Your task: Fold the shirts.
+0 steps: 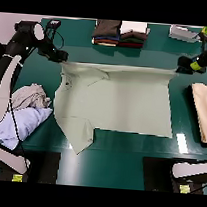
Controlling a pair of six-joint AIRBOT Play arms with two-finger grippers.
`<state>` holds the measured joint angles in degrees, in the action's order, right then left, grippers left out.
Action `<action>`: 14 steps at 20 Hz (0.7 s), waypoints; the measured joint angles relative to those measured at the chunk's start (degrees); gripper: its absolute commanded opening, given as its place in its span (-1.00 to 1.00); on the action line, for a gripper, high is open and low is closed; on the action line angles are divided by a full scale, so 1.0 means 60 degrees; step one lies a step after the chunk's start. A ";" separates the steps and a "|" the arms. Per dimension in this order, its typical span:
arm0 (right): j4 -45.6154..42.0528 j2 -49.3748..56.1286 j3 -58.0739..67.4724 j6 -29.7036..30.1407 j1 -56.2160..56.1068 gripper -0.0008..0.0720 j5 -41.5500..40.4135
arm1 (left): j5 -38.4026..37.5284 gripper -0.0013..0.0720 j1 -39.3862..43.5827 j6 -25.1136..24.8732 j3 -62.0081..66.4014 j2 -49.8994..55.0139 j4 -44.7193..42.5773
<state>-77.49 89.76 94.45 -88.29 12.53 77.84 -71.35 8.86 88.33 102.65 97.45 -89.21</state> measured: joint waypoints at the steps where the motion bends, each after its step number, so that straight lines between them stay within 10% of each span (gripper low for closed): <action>1: -0.0182 -0.0197 -0.0368 0.0011 0.0004 -0.93 -0.0080 | -0.0237 -0.90 -0.0058 -0.0066 -0.0015 0.0007 0.0102; 12: -0.0790 -0.1195 -0.4138 0.0051 -0.0678 -0.91 -0.1563 | -0.0739 -0.89 -0.0124 -0.0284 -0.2404 0.0025 0.1355; 13: -0.0787 -0.1206 -0.4266 0.0044 -0.0747 -0.75 -0.1621 | -0.0765 -0.89 -0.0124 -0.0284 -0.2495 0.0025 0.1377; 14: -0.0787 -0.1224 -0.4317 0.0040 -0.0790 -0.13 -0.1650 | -0.0831 -0.89 -0.0124 -0.0291 -0.2535 0.0015 0.1381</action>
<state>-82.21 82.41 68.55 -88.05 7.79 67.94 -76.34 8.12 86.59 87.44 97.54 -80.93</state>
